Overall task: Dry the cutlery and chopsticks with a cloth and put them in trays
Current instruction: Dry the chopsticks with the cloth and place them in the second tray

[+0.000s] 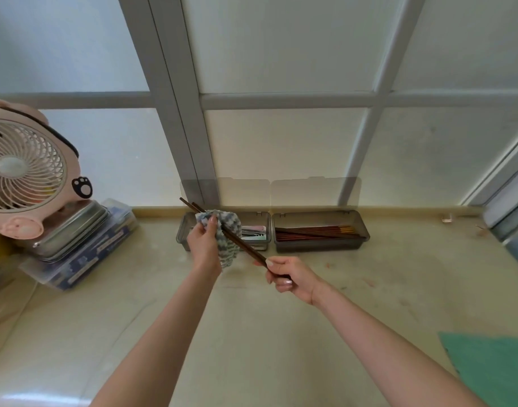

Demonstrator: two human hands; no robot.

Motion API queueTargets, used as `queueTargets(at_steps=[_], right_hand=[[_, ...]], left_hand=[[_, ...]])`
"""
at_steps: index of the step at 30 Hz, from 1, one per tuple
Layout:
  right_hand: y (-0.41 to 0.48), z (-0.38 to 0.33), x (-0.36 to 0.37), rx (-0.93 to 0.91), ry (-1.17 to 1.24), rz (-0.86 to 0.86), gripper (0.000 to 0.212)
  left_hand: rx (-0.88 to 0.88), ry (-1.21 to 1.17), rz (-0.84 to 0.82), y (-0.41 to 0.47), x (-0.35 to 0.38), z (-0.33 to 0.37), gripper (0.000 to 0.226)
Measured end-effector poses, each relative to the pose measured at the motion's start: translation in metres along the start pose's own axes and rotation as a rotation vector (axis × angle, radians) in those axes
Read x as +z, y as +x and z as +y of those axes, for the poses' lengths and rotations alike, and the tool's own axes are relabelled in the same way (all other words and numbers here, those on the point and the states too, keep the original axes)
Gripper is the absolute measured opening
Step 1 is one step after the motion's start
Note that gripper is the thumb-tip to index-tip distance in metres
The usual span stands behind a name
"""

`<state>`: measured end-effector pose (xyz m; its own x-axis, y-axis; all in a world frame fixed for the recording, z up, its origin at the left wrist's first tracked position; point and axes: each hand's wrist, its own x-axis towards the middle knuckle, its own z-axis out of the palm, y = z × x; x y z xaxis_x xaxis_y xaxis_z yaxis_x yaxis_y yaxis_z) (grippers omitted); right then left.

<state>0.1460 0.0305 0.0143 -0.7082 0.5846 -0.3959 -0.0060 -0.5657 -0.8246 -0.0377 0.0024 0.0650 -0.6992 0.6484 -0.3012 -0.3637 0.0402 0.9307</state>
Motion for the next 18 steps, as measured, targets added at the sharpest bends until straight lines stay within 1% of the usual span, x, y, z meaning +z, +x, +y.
queueTargets(at_steps=[4,7,9,13,18], right_hand=[[0.001,0.006,0.001,-0.019,-0.052,0.032,0.027],[0.0,0.012,0.002,0.001,-0.108,0.035,0.029],[-0.001,0.012,0.006,0.01,-0.109,0.023,0.027],[-0.001,0.0,0.012,-0.016,-0.094,-0.016,0.025],[-0.005,-0.003,0.015,0.003,-0.125,-0.052,0.026]], left_hand=[[-0.004,0.074,-0.064,-0.011,0.002,-0.012,0.019],[-0.023,0.116,-0.099,-0.017,-0.001,-0.018,0.013],[0.001,0.107,-0.099,-0.015,-0.005,-0.01,0.01],[0.002,-0.016,-0.014,0.001,-0.011,0.022,0.004],[-0.03,-0.129,0.096,0.02,-0.021,0.045,0.007]])
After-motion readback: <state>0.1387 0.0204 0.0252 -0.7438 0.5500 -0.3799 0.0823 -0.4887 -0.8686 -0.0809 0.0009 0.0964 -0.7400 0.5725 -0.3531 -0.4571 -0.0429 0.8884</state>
